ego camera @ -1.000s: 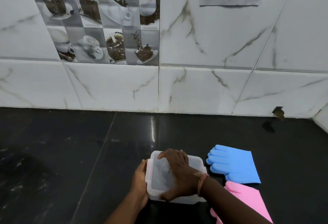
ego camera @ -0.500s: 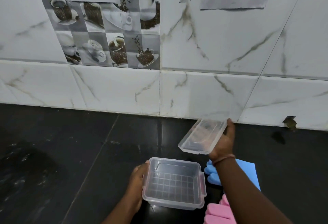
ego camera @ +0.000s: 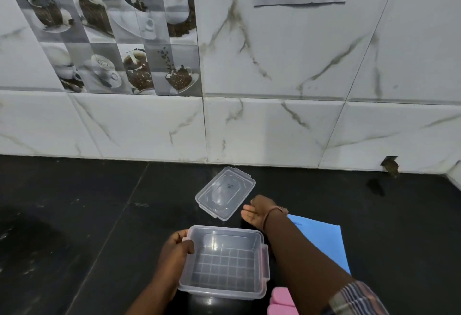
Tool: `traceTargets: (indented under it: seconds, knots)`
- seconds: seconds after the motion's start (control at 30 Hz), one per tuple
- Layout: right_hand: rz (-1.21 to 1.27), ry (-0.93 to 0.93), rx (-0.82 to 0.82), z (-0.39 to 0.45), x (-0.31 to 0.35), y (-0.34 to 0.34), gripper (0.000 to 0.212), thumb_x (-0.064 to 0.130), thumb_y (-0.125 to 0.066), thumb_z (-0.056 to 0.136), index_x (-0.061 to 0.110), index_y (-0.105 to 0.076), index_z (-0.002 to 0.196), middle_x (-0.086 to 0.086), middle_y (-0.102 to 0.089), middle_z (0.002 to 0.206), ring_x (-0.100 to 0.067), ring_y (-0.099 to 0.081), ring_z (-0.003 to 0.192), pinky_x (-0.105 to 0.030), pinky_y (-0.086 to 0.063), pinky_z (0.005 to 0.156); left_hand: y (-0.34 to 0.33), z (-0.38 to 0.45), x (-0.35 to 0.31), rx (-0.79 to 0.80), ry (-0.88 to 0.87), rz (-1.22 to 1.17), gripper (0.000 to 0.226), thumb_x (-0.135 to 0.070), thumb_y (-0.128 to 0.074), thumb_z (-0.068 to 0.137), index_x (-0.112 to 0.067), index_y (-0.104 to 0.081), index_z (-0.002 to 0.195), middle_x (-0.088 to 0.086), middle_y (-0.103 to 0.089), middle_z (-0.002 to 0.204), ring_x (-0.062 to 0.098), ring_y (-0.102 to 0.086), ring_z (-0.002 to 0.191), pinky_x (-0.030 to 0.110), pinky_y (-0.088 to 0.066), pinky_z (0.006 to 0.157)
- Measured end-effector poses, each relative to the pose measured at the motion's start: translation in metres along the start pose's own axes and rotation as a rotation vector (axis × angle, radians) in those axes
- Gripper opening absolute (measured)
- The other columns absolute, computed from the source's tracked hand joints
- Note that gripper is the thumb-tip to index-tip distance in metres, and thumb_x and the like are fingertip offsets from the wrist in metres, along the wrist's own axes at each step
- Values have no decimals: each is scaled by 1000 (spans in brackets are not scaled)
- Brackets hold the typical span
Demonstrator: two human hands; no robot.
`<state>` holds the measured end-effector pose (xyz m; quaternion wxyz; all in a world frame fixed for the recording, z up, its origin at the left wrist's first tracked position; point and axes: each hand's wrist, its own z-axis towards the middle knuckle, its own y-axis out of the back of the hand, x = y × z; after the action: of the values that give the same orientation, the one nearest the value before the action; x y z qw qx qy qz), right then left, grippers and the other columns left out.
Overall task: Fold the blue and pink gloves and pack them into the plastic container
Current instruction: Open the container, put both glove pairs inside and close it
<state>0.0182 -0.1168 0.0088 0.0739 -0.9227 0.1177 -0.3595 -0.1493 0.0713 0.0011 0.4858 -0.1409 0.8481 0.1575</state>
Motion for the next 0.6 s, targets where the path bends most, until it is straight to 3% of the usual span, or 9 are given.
traceTargets:
  seconds: [0.07, 0.13, 0.17, 0.23, 0.33, 0.43, 0.6]
  knots:
    - [-148, 152, -99, -8, 14, 17, 34, 11, -44, 98, -4, -56, 127, -19, -64, 91, -35, -66, 80, -40, -55, 69, -2, 2, -2, -11, -7, 31, 36, 3, -54, 77, -17, -71, 102, 14, -74, 98, 35, -67, 89, 40, -58, 66]
    - [-570, 381, -421, -21, 22, 51, 27, 13, -52, 90, -4, -69, 103, -19, -66, 86, -36, -69, 87, -34, -51, 71, -6, 5, -3, -24, -16, 52, 37, 5, -52, 77, -16, -70, 100, 15, -73, 97, 35, -66, 88, 43, -57, 69]
    - [-749, 431, -575, -25, 22, 73, 27, 17, -56, 86, 0, -70, 101, -19, -68, 95, -37, -68, 98, -34, -50, 77, -8, 5, -4, -23, -18, 65, 36, 6, -52, 77, -16, -70, 99, 15, -73, 96, 35, -66, 88, 44, -57, 70]
    - [-908, 246, -820, -34, 16, 122, 46, 29, -61, 81, 7, -61, 121, -19, -60, 128, -37, -56, 120, -41, -45, 98, -11, 6, -4, -24, -17, 85, 35, 5, -52, 77, -16, -70, 97, 15, -73, 96, 35, -66, 87, 43, -56, 71]
    - [-952, 5, -759, -41, 8, 171, 60, 35, -60, 85, 11, -51, 139, -13, -48, 145, -30, -48, 133, -37, -39, 110, -13, 6, -4, -26, -10, 93, 33, 3, -52, 77, -16, -70, 97, 16, -73, 97, 38, -66, 89, 43, -56, 69]
    - [-996, 48, -647, -51, 18, 178, 69, 32, -73, 84, 5, -47, 141, -15, -45, 147, -27, -43, 136, -29, -39, 106, -17, 3, -7, -24, -10, 75, 32, 3, -52, 77, -15, -70, 97, 17, -73, 97, 39, -67, 88, 44, -56, 69]
    - [-992, 145, -543, -70, 37, 155, 59, 34, -76, 71, 6, -63, 122, -17, -57, 120, -28, -56, 104, -28, -44, 83, -21, -6, -15, -47, -47, 146, 28, 0, -57, 84, -18, -67, 103, 12, -71, 107, 33, -65, 95, 49, -58, 85]
